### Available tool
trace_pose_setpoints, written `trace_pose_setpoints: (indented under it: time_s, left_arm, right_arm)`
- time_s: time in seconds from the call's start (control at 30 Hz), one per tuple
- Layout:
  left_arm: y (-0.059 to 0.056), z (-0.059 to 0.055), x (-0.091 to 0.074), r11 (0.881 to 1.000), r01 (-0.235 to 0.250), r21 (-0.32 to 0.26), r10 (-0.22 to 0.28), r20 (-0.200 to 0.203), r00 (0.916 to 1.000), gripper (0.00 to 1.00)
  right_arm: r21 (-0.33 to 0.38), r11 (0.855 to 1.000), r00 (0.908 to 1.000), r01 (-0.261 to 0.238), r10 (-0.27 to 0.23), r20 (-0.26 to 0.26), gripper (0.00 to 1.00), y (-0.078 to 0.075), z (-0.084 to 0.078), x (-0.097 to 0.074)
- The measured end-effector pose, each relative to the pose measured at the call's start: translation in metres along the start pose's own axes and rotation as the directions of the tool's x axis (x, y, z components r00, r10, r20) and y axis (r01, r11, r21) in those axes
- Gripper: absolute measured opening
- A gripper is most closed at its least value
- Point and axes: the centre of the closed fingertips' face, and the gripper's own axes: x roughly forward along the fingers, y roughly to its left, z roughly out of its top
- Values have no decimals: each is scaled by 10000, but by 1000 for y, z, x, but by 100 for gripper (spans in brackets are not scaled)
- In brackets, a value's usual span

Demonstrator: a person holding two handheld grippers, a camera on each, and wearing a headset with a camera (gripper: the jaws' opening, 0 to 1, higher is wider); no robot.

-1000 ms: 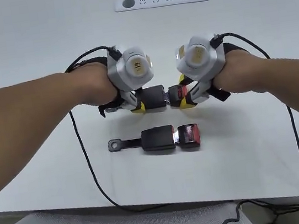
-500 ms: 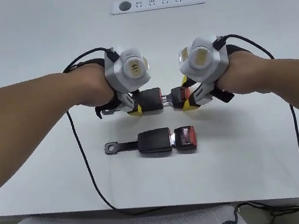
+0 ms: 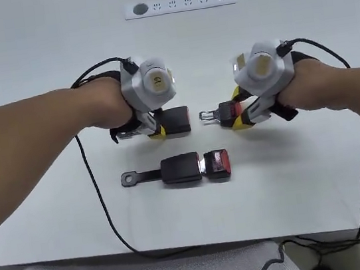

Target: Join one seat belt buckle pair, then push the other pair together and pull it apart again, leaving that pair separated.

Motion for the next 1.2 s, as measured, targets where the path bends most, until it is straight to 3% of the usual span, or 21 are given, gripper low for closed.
trace_pose_setpoints:
  time_s: [0.27, 0.47, 0.53, 0.83, 0.9, 0.97, 1.07, 1.13, 1.17, 1.2]
  left_arm:
    - [-5, 3, -4, 10000, -34, -44, 34, -64, 10000, 31]
    - [-6, 4, -6, 10000, -21, -34, 21, -93, 10000, 31]
    - [-6, 5, -6, 10000, -11, -18, 10, -98, 10000, 31]
    - [-3, 3, -6, 9992, -263, -309, 262, -33, 9997, 32]
    - [-2, 3, -6, 9977, -394, -551, 395, -1, 9992, 32]
    - [-2, 2, -7, 9980, -434, -448, 441, 132, 9989, 32]
    - [-1, 4, -8, 9976, -694, -19, 695, 285, 9972, 33]
    - [1, 4, -11, 9951, -987, 88, 983, 370, 9945, 35]
    - [4, 6, -15, 9896, -1366, -446, 1389, 529, 9889, 38]
    - [3, 7, -18, 9880, -1372, -714, 1418, 638, 9878, 43]
  right_arm:
    - [570, 9980, 9995, 285, -276, -172, 36, -4, -54, -27]
    - [412, 9989, 9982, 236, -212, -569, 36, 4, -75, -37]
    - [131, 9990, 9971, 419, -410, -643, 36, 2, -80, -41]
    - [-20, 9964, 9886, 843, -839, -1250, 38, 4, -80, -43]
    - [142, 9908, 9821, 1346, -1315, -1346, 43, -2, -81, -46]
    - [323, 9863, 9801, 1619, -1569, -1217, 53, -3, -81, -47]
    - [1027, 9769, 9805, 1876, -1799, -793, 54, 2, -75, -53]
    - [985, 9726, 9764, 2107, -2045, -688, 54, 6, -72, -60]
    - [975, 9670, 9712, 2352, -2298, -629, 55, 6, -70, -64]
    - [920, 9650, 9691, 2454, -2416, -508, 57, 10, -67, -68]
